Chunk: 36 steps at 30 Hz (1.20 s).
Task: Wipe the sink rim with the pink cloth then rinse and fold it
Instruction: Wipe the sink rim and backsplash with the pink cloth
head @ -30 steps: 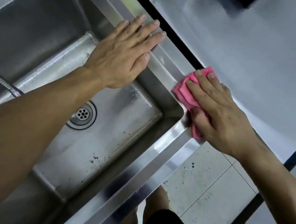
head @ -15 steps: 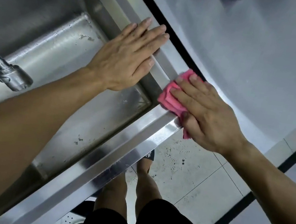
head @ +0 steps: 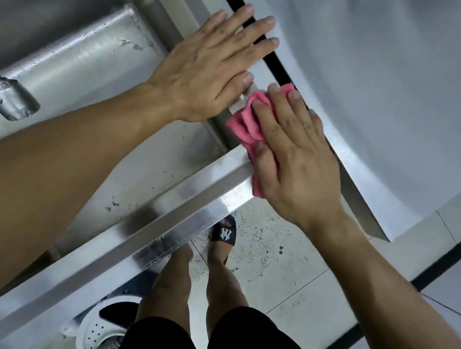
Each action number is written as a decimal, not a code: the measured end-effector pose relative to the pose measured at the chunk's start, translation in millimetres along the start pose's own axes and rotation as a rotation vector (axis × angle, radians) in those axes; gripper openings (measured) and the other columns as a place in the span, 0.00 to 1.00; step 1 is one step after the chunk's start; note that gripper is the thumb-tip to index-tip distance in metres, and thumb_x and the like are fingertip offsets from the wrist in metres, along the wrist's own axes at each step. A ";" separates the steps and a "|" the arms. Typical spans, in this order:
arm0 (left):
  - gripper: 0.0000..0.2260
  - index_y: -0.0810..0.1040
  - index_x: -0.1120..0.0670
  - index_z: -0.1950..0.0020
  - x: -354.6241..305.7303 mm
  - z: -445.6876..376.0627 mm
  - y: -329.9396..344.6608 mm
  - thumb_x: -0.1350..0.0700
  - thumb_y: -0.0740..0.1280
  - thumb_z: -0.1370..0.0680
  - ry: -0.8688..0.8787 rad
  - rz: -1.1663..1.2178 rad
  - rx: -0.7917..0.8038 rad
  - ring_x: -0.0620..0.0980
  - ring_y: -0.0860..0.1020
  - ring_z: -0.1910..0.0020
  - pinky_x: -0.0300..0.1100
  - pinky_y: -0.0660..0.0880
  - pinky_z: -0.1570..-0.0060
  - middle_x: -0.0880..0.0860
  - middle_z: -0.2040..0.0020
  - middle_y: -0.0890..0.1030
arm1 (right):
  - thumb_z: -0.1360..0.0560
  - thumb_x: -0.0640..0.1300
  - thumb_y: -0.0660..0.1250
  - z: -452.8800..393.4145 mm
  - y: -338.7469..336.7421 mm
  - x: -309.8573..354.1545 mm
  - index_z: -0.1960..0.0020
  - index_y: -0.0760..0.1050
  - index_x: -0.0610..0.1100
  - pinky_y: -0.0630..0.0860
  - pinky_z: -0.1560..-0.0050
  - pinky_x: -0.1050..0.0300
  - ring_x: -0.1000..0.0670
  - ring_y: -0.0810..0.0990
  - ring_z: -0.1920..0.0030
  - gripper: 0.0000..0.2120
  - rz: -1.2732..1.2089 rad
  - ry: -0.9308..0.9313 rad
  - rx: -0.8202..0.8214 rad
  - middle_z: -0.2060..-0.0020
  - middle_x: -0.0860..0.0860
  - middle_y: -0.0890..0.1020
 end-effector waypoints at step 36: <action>0.23 0.63 0.55 0.19 0.3 10.1 -3.3 0.53 0.51 0.14 -0.116 0.022 -0.139 0.57 0.58 0.18 0.55 0.52 0.19 0.54 0.18 0.63 | 0.18 0.46 0.63 44.9 12.8 23.5 0.22 0.69 0.41 0.54 0.20 0.37 0.40 0.56 0.17 0.26 -0.121 0.118 -0.054 0.21 0.44 0.67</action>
Point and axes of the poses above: each hand's wrist, its own z-axis away from the middle knuckle, its own y-axis out of the palm, x = y × z, the point moved 10 cm from there along -z, towards the middle knuckle
